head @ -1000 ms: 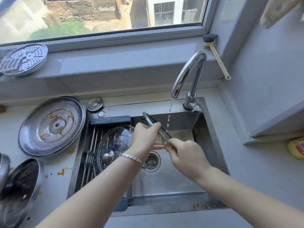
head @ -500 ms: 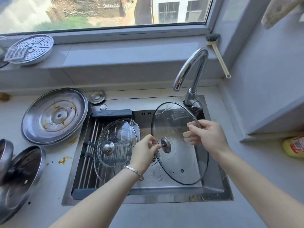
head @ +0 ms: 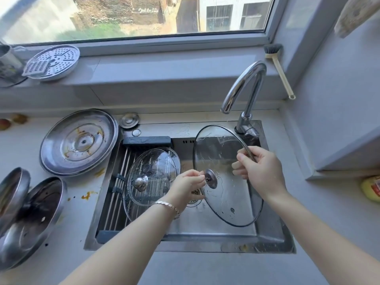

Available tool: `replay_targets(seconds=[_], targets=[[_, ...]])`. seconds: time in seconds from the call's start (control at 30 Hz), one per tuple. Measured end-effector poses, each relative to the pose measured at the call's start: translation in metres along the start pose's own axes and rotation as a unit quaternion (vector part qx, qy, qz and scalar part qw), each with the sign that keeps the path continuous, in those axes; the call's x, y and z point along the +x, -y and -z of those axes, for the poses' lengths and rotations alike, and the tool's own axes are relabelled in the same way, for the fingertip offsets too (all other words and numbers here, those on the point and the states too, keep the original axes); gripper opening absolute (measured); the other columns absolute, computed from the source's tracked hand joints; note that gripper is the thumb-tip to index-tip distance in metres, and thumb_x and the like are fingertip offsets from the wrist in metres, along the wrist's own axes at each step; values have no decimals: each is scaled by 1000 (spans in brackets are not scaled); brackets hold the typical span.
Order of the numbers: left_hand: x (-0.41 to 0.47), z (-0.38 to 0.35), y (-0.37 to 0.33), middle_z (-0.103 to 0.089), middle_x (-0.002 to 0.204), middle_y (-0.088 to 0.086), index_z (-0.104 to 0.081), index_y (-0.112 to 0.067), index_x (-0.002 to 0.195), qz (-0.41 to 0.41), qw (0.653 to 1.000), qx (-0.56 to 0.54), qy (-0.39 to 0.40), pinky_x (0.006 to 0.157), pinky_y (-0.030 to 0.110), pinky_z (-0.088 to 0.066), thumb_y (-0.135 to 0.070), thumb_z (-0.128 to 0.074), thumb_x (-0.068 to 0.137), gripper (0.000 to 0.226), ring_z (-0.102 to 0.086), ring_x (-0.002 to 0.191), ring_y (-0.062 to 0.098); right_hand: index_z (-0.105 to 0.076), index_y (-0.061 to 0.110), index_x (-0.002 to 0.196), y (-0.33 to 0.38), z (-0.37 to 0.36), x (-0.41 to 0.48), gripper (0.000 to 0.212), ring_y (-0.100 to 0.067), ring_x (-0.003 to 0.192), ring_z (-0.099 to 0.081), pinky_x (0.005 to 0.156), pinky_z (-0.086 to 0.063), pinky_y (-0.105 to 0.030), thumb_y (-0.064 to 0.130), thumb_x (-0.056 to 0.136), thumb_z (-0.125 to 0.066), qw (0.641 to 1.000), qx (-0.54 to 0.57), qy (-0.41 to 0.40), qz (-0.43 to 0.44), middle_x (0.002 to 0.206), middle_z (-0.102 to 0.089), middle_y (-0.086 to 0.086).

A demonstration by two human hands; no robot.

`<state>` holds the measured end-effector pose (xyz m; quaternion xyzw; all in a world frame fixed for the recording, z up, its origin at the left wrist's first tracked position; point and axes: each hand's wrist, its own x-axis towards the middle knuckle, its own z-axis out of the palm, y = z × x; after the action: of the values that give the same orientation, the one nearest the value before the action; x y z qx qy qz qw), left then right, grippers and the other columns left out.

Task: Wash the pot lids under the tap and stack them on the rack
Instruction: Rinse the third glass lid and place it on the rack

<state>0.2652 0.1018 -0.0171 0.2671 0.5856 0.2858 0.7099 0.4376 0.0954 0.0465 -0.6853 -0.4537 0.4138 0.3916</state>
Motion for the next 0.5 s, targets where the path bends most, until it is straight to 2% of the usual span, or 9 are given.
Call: replay_targets(seconds=[0.1, 0.17, 0.2, 0.3, 0.4, 0.47, 0.5], targets=[[-10, -3, -4, -61, 89, -3, -44, -20, 61, -40, 997, 62, -8, 89, 48, -49, -15, -73, 72, 32, -61, 92, 19, -61, 21, 74, 7, -6, -9, 19, -23, 62, -70, 59, -55, -33, 9, 89, -57, 999, 11, 4, 30, 67, -70, -7], [-22, -3, -12, -58, 80, 0, -39, -19, 63, -85, 988, 125, -41, 75, 31, -50, -14, -78, 69, 39, -62, 69, 7, -62, 21, 76, 15, -7, -15, 19, -22, 59, -70, 55, -55, -28, 7, 88, -59, 998, 54, 9, 43, 68, -70, -7], [-27, -1, -16, -56, 81, 3, -38, -17, 64, -110, 980, 154, -67, 68, 27, -47, -13, -78, 70, 41, -58, 64, 8, -63, 19, 78, 20, -8, -18, 18, -21, 58, -69, 53, -54, -26, 6, 88, -59, 996, 77, 15, 46, 68, -71, -8], [-41, 16, -28, -54, 79, 4, -41, -15, 65, -161, 952, 229, -125, 64, 26, -39, -18, -79, 68, 39, -47, 67, 14, -63, 16, 83, 30, -15, -26, 14, -20, 59, -70, 53, -55, -23, 4, 88, -59, 989, 133, 50, 44, 70, -72, -7], [-42, 35, -34, -50, 66, 3, -48, -13, 70, -159, 949, 235, -134, 58, 26, -40, -20, -82, 63, 36, -45, 58, 13, -64, 22, 82, 40, -33, -30, 19, -20, 61, -70, 58, -56, -28, 4, 87, -60, 987, 125, 69, 73, 69, -72, -5], [-43, 43, -36, -55, 69, 7, -48, -16, 63, -160, 953, 216, -136, 68, 32, -51, -28, -85, 54, 39, -53, 65, 16, -65, 27, 81, 49, -44, -32, 22, -19, 62, -70, 62, -57, -33, 6, 86, -63, 987, 105, 58, 105, 68, -72, -4], [-45, 47, -38, -59, 73, 9, -47, -19, 57, -167, 956, 196, -143, 76, 39, -56, -34, -84, 46, 42, -58, 71, 18, -66, 30, 79, 55, -49, -33, 23, -18, 62, -70, 64, -57, -36, 8, 85, -64, 986, 94, 53, 125, 67, -72, -4]])
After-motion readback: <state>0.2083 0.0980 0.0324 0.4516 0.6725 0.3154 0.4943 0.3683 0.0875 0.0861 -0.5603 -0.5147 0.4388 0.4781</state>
